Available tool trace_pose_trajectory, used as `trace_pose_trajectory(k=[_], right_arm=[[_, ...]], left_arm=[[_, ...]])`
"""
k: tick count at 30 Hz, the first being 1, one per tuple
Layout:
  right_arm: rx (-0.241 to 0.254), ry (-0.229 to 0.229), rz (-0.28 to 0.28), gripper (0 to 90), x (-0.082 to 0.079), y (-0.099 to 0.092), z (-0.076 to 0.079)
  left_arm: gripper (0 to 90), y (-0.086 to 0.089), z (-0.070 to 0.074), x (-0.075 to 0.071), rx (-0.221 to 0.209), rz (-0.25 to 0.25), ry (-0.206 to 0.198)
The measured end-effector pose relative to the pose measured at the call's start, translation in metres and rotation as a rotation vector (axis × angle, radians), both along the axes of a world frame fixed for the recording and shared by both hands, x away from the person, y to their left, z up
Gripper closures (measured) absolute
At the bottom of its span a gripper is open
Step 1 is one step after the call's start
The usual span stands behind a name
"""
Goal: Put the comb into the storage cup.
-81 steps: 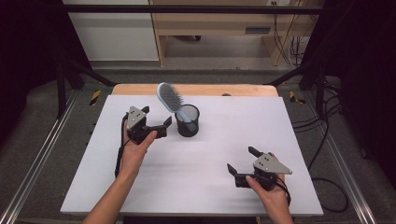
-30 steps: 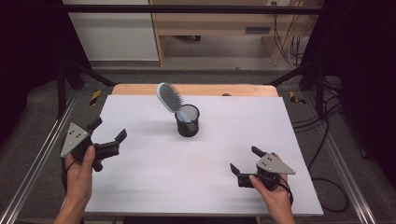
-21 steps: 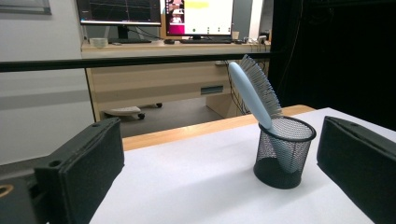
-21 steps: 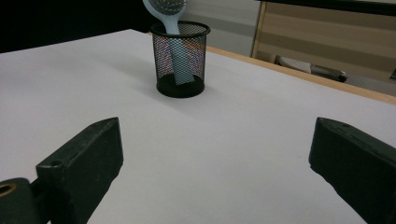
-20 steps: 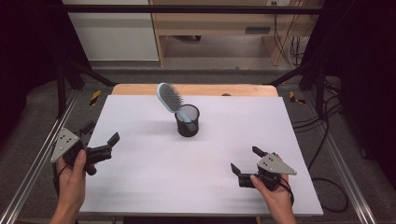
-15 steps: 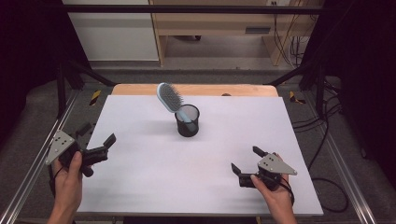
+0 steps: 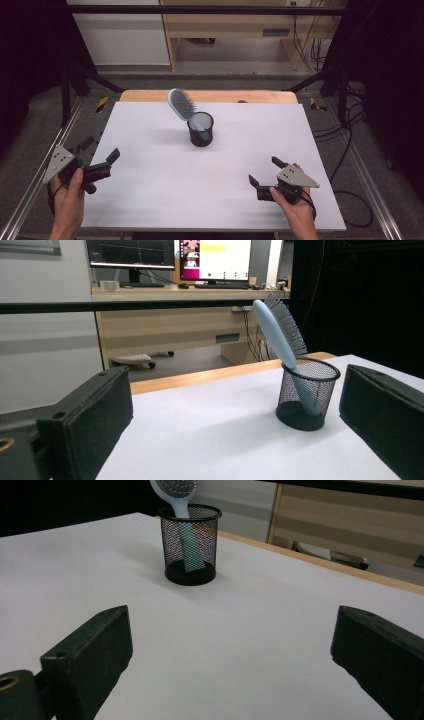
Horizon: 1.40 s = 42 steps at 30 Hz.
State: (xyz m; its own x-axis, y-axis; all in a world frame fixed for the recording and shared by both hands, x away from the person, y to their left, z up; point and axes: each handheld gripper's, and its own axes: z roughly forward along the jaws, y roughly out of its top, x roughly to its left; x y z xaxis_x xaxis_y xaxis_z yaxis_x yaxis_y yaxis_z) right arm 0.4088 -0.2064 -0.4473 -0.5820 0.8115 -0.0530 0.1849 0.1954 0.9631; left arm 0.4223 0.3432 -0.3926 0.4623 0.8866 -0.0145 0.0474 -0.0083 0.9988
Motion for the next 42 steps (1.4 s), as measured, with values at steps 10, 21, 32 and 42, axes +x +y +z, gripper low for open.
trace_pose_trajectory(k=[10,21,32,42], right_arm=[[-0.003,-0.009,0.003,3.7,0.0,-0.001,0.0],[-0.004,-0.025,0.011,3.8,-0.001,-0.002,-0.001],[0.004,-0.033,0.003,3.7,-0.003,-0.007,0.0],[0.016,-0.051,-0.019,3.6,-0.003,-0.022,0.002]], left_arm=[[0.7,0.0,-0.013,-0.004,-0.009,-0.008,0.01],[0.7,0.0,-0.028,-0.009,-0.023,0.015,0.005],[0.7,-0.008,-0.038,-0.01,-0.005,-0.022,0.027],[0.7,-0.022,-0.045,-0.011,0.041,-0.068,0.045]])
